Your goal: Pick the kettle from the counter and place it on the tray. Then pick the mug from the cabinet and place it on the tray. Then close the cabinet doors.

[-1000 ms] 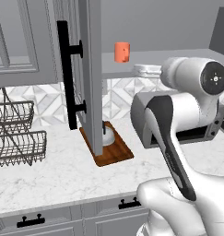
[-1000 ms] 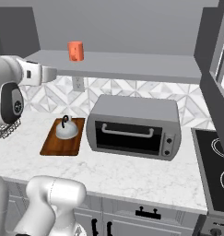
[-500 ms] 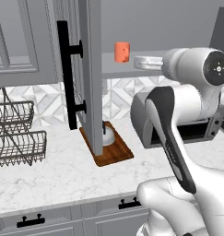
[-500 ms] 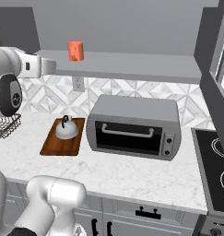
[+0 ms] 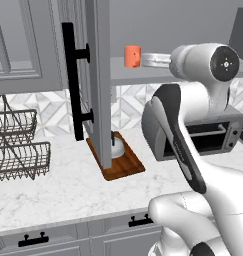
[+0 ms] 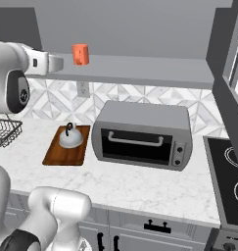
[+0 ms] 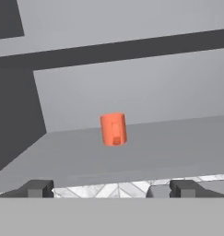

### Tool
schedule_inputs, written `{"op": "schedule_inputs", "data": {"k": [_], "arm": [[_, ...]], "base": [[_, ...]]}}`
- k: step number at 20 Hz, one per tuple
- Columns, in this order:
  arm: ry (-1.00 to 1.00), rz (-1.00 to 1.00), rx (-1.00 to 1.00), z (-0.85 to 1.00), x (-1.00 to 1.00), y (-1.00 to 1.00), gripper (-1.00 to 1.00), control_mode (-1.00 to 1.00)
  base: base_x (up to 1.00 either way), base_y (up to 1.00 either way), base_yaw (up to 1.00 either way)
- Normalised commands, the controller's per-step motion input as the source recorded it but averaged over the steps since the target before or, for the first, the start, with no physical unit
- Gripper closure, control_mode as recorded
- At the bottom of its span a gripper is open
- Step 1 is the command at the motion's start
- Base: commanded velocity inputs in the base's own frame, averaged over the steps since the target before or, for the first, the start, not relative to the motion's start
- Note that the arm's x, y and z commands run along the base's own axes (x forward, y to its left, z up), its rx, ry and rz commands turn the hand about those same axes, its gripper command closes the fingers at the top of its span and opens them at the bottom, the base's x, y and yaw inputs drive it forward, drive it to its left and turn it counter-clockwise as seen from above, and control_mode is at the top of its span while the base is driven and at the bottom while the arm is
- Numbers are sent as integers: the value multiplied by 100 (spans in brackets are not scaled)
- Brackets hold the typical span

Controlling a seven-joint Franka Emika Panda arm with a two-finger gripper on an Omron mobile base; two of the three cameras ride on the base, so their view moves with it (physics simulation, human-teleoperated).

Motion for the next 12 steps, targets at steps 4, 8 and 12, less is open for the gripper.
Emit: {"op": "schedule_inputs", "data": {"k": [4,8,12], "arm": [[9,0,0,7,57,0,-100,-100],[9,0,0,0,68,0,-100,-100],[16,2,-2,0,71,0,-100,-100]], "base": [[0,0,0],[0,0,0],[0,0,0]]}}
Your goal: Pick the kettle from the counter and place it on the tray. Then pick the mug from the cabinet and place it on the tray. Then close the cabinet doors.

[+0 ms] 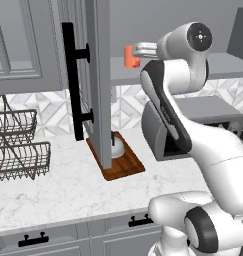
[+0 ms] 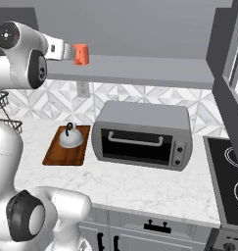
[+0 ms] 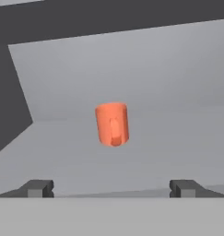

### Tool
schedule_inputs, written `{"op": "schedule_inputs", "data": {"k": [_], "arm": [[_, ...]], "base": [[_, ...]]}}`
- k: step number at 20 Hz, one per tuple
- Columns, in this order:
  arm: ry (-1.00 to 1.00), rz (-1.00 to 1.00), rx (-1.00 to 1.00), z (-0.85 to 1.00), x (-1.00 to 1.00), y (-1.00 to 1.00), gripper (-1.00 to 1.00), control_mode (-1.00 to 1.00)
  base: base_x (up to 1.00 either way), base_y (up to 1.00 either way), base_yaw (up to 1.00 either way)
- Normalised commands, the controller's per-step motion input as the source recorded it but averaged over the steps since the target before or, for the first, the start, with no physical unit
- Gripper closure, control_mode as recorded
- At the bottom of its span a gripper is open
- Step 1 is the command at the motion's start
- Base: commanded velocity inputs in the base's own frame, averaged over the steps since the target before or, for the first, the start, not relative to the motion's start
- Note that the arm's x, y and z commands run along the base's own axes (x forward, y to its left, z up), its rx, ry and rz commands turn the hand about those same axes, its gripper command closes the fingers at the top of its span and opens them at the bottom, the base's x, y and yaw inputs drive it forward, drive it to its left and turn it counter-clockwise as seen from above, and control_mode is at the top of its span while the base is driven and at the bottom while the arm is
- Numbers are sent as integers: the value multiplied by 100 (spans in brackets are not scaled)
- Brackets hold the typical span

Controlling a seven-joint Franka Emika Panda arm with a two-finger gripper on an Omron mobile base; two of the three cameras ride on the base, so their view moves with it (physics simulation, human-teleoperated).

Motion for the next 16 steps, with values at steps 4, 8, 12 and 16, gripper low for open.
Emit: {"op": "schedule_inputs", "data": {"k": [4,8,12,16], "arm": [[6,6,0,0,58,0,-100,-100],[0,8,0,0,49,-1,-100,-100],[-5,10,3,-5,34,-13,-100,-100],[-4,7,0,-24,21,-8,-100,-100]], "base": [[0,0,0],[0,0,0],[0,0,0],[0,0,0]]}}
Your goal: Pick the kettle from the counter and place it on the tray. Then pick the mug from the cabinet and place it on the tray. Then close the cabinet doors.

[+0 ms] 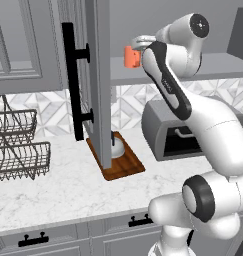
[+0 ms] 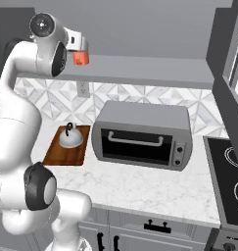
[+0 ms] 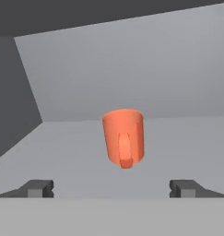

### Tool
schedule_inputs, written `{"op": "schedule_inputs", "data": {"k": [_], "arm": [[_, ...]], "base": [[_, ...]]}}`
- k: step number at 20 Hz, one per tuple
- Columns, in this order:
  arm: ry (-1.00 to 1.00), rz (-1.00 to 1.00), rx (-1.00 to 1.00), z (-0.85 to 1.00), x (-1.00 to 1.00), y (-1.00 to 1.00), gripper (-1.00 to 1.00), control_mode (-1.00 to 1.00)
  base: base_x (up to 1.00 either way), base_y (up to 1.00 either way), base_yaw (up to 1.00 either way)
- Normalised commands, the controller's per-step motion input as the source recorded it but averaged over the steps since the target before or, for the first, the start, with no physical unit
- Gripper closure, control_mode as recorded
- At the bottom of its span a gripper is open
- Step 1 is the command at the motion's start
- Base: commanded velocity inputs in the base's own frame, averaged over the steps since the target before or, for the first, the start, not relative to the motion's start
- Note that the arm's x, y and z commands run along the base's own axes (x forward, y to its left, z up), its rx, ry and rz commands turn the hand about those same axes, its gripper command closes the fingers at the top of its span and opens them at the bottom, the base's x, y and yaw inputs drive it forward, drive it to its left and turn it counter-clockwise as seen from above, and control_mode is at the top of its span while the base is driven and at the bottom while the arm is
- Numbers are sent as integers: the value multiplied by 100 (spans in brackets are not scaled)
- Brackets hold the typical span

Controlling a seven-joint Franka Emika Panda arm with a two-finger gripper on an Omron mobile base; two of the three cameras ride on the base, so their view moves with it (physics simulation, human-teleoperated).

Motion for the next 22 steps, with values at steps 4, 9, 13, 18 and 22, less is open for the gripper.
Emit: {"op": "schedule_inputs", "data": {"k": [4,9,13,18,22], "arm": [[0,2,0,-14,27,-2,-100,-100],[0,0,0,-21,35,0,-100,-100],[0,0,0,-21,36,0,-100,-100],[0,0,0,-2,33,0,-100,-100],[0,0,0,-4,37,2,-100,-100]], "base": [[0,0,0],[0,0,0],[0,0,0],[0,0,0],[0,0,0]]}}
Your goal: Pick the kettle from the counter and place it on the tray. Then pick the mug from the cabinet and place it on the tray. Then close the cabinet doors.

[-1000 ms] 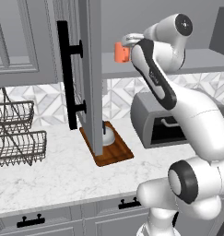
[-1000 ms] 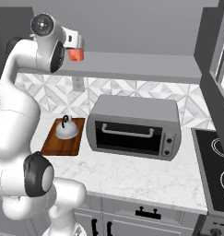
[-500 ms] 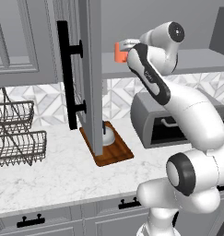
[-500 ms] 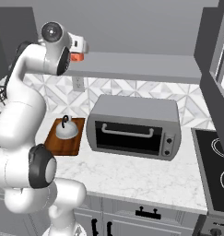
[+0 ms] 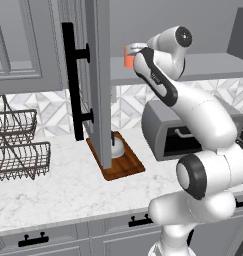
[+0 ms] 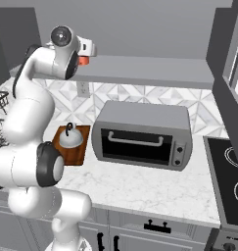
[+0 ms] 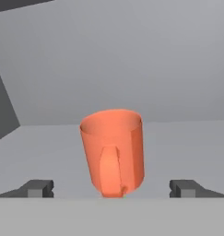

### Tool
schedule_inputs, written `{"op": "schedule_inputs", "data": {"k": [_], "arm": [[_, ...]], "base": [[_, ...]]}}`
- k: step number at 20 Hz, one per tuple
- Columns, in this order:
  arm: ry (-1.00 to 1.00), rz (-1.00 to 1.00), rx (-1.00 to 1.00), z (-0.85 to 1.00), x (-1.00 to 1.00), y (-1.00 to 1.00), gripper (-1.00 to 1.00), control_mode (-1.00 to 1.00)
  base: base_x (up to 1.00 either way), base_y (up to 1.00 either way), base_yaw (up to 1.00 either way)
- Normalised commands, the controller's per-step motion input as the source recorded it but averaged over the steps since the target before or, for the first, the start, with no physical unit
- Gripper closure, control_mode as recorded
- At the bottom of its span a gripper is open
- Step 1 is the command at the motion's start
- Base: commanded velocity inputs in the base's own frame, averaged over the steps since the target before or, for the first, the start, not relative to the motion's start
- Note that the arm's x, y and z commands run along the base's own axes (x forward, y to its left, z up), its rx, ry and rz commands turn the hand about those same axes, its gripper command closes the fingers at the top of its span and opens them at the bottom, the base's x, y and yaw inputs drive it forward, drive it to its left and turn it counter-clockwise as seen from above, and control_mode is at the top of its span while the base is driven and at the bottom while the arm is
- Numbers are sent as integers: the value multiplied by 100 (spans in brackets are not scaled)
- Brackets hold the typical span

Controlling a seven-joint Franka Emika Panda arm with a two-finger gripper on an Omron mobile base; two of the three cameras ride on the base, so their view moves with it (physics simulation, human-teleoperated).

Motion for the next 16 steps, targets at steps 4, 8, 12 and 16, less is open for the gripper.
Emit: {"op": "schedule_inputs", "data": {"k": [4,8,12,16], "arm": [[1,0,0,-14,37,3,-100,-100],[3,0,0,-22,37,12,-100,-100],[4,0,0,-23,29,16,-100,-100],[2,0,-1,-9,4,10,100,-100]], "base": [[0,0,0],[0,0,0],[0,0,0],[0,0,0]]}}
